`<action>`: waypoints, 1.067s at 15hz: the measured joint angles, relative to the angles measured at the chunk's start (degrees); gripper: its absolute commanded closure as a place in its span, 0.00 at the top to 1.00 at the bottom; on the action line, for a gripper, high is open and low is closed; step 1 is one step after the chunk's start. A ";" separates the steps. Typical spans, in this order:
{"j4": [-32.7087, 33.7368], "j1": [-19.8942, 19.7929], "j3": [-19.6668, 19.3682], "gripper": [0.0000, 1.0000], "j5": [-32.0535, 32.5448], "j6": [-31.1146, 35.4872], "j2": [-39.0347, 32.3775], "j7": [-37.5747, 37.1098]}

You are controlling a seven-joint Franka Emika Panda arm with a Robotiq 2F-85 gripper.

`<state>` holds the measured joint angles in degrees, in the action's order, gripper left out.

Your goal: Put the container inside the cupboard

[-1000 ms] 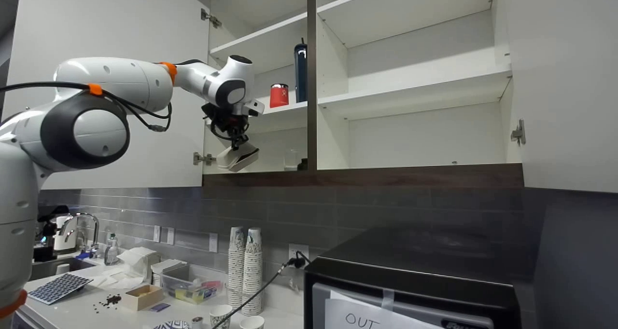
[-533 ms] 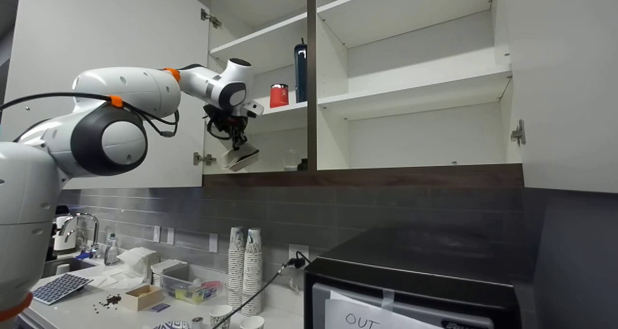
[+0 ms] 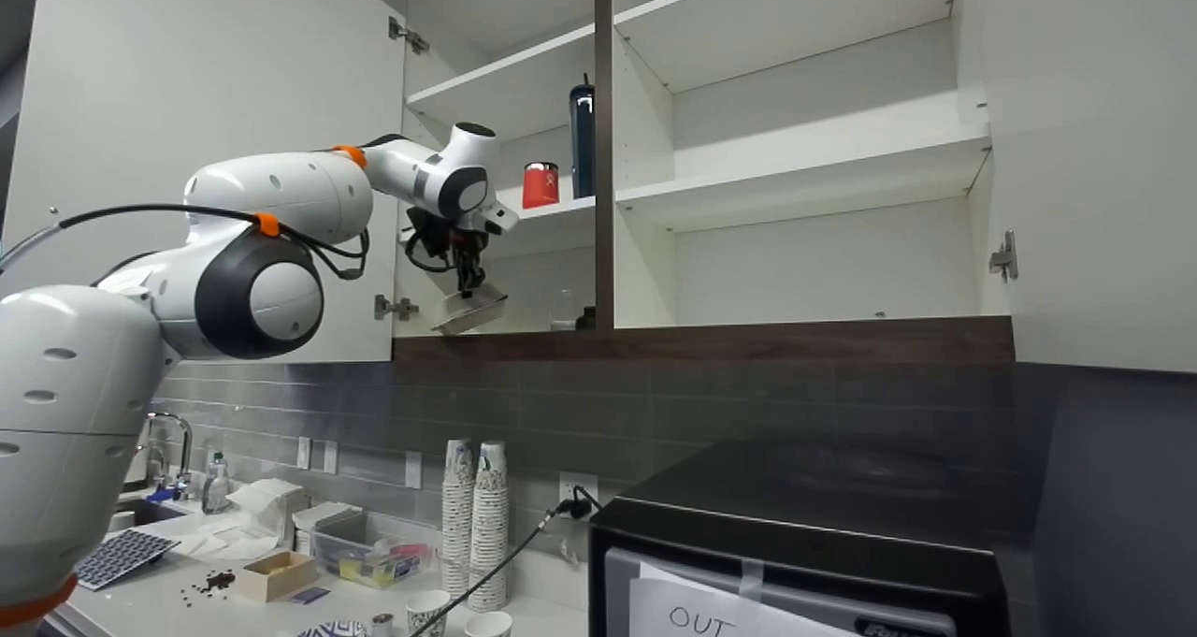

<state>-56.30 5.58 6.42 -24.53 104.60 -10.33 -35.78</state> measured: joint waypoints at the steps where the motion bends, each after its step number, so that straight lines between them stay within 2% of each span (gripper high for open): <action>1: 1.19 0.04 0.00 0.63 0.05 -0.39 -0.88 -0.56; 3: 3.14 0.15 0.00 0.80 0.38 -0.52 -2.41 -1.54; 6: 5.67 0.39 -0.02 0.99 1.21 -0.52 -4.18 -2.51; 12: 8.69 0.51 -0.08 1.00 4.81 -0.39 -4.58 -1.01; 16: 8.87 0.40 -0.28 1.00 6.18 -0.38 -3.18 4.06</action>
<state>-47.43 5.98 6.14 -18.36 104.21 -13.51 -31.72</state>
